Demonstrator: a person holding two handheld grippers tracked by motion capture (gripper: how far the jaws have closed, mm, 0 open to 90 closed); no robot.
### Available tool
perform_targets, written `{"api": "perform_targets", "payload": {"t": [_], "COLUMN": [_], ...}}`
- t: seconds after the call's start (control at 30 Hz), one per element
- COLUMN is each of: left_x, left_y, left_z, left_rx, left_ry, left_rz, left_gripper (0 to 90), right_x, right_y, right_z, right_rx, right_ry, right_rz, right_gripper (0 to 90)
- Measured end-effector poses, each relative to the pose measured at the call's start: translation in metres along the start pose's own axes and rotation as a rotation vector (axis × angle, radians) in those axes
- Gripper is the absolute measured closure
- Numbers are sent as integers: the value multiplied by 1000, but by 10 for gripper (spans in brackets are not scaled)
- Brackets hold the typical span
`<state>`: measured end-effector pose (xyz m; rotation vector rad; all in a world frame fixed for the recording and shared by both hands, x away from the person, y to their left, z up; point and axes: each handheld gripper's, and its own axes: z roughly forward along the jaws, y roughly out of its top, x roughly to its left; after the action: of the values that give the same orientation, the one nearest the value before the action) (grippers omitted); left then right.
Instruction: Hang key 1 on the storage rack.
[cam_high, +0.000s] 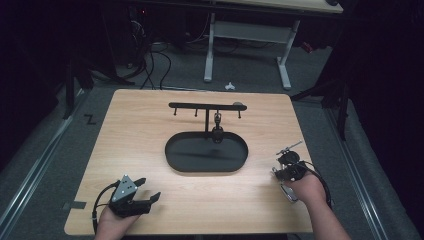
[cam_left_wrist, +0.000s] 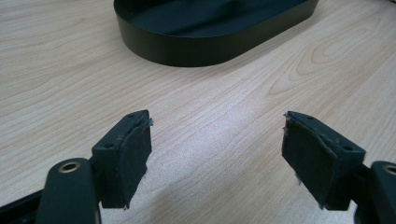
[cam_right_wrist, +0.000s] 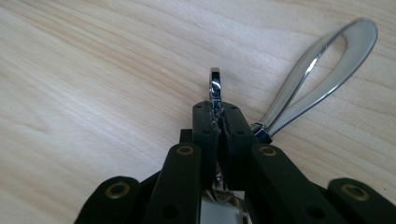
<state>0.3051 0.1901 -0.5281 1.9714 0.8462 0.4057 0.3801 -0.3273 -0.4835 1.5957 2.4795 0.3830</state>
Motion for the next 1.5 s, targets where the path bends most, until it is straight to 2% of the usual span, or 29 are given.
{"api": "perform_targets", "payload": {"t": [0.1,0.13,0.17,0.33,0.43,0.57,0.97,1.23,1.27,1.33,1.5], "left_x": [-1,-1,-1,-2,-2,-1,-1,-1,-1,-1,0], "left_y": [0,0,0,0,0,0,1,1,1,1,-1], "left_z": [1,1,1,1,0,0,1,1,1,0,0], "left_rx": [3,1,2,0,1,-3,0,-1,-2,-4,-6], "left_ry": [-2,-1,-3,-3,-4,-4,-11,-11,-11,-11,-10], "left_rz": [3,3,5,7,6,5,9,9,11,11,7], "left_gripper": [247,246,246,246,246,247,246,247,247,246,247], "right_x": [6,10,10,18,22,25,36,52,58,60,75], "right_y": [2,4,4,9,12,17,33,57,64,65,83], "right_z": [-14,-25,-25,-49,-57,-66,-76,-89,-93,-94,-101], "right_rx": [-26,-54,-54,-119,-148,-182,-218,-269,-285,-289,-315], "right_ry": [18,30,30,51,65,75,111,130,136,138,158], "right_rz": [-18,-26,-26,-44,-48,-56,-71,-112,-132,-133,-166], "right_gripper": [863,863,863,863,863,863,863,863,864,864,863]}}
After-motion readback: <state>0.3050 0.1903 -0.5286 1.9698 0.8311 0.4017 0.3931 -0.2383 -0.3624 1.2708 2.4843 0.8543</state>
